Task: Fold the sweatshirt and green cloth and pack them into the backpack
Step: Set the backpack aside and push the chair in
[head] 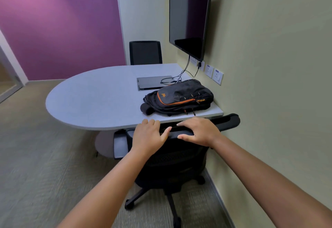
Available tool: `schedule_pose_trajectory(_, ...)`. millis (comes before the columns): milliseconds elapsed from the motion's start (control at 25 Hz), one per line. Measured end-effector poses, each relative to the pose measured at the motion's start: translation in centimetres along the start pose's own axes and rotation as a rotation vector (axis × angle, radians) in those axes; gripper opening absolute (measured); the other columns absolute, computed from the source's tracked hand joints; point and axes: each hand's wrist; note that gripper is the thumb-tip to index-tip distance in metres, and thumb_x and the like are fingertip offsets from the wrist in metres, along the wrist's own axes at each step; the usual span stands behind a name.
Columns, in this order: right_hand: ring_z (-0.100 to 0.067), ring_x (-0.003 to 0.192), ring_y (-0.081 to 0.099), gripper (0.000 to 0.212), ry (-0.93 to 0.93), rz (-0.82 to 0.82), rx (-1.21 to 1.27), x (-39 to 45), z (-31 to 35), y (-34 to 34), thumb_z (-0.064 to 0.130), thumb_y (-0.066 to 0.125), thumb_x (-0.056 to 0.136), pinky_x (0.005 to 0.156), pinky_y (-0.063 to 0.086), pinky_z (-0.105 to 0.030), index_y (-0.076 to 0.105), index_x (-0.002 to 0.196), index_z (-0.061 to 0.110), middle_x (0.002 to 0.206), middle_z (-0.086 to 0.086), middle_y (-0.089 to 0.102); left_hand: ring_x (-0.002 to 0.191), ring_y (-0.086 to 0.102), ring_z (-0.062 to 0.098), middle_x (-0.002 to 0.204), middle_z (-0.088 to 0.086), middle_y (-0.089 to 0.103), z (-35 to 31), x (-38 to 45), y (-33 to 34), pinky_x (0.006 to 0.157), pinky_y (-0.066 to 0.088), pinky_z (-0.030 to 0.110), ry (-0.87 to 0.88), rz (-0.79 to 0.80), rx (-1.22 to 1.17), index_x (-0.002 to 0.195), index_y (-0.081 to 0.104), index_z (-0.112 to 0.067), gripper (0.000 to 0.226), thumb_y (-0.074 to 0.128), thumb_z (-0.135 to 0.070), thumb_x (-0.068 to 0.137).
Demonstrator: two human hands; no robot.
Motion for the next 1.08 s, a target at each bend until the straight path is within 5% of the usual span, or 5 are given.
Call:
schedule_pose_trajectory(160, -0.012, 0.114, 0.056, 0.077, -0.052, -0.025, 0.021, -1.3, 1.9, -0.4, 0.077, 0.024, 0.071, 0.088, 0.043, -0.029, 0.058, 0.123, 0.031, 0.122, 0.011, 0.063, 0.056, 0.048, 0.027, 0.055, 0.003, 0.052, 0.3, -2.6, -1.5, 0.046, 0.024, 0.028, -0.001, -0.075, 0.028, 0.062, 0.049, -0.012, 0.052, 0.032, -0.055, 0.085)
schedule_pose_trajectory(640, -0.011, 0.11, 0.057, 0.074, -0.052, -0.028, 0.068, 3.9, 1.5, 0.5, 0.077, 0.022, 0.072, 0.083, 0.045, -0.031, 0.058, 0.12, 0.034, 0.116, 0.012, 0.065, 0.066, 0.044, 0.026, 0.063, 0.003, 0.052, 3.5, 0.0, -0.5, 0.047, 0.027, 0.03, -0.063, -0.102, 0.047, 0.068, 0.046, -0.013, 0.057, 0.021, -0.061, 0.083)
schedule_pose_trajectory(800, -0.009, 0.11, 0.055, 0.07, -0.027, -0.05, 0.079, 7.5, 0.7, 1.4, 0.075, 0.019, 0.076, 0.076, 0.04, -0.029, 0.057, 0.119, 0.036, 0.115, 0.013, 0.064, 0.072, 0.035, 0.021, 0.068, -0.002, 0.042, 5.7, 2.9, 0.8, 0.052, 0.027, 0.031, -0.1, -0.045, 0.043, 0.072, 0.036, -0.017, 0.055, 0.011, -0.066, 0.079)
schedule_pose_trajectory(1000, -0.01, 0.117, 0.053, 0.066, -0.017, -0.048, 0.085, 12.8, 0.2, 2.7, 0.073, 0.024, 0.082, 0.084, 0.043, -0.032, 0.054, 0.126, 0.034, 0.126, 0.014, 0.06, 0.083, 0.044, 0.024, 0.073, -0.005, 0.042, 10.1, 7.6, 2.4, 0.057, 0.031, 0.032, -0.121, 0.038, 0.037, 0.076, 0.037, -0.017, 0.05, 0.025, -0.064, 0.087)
schedule_pose_trajectory(1080, -0.01, 0.118, 0.053, 0.069, 0.0, -0.06, 0.079, 14.0, -0.1, 2.9, 0.074, 0.021, 0.08, 0.086, 0.044, -0.033, 0.053, 0.127, 0.034, 0.127, 0.014, 0.059, 0.081, 0.042, 0.021, 0.072, -0.006, 0.042, 11.2, 9.0, 2.7, 0.055, 0.029, 0.031, -0.086, 0.048, 0.048, 0.075, 0.037, -0.018, 0.055, 0.015, -0.068, 0.082)
Point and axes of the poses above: each hand's wrist, its own x-axis towards the middle knuckle, its own y-axis out of the palm, z = x × y
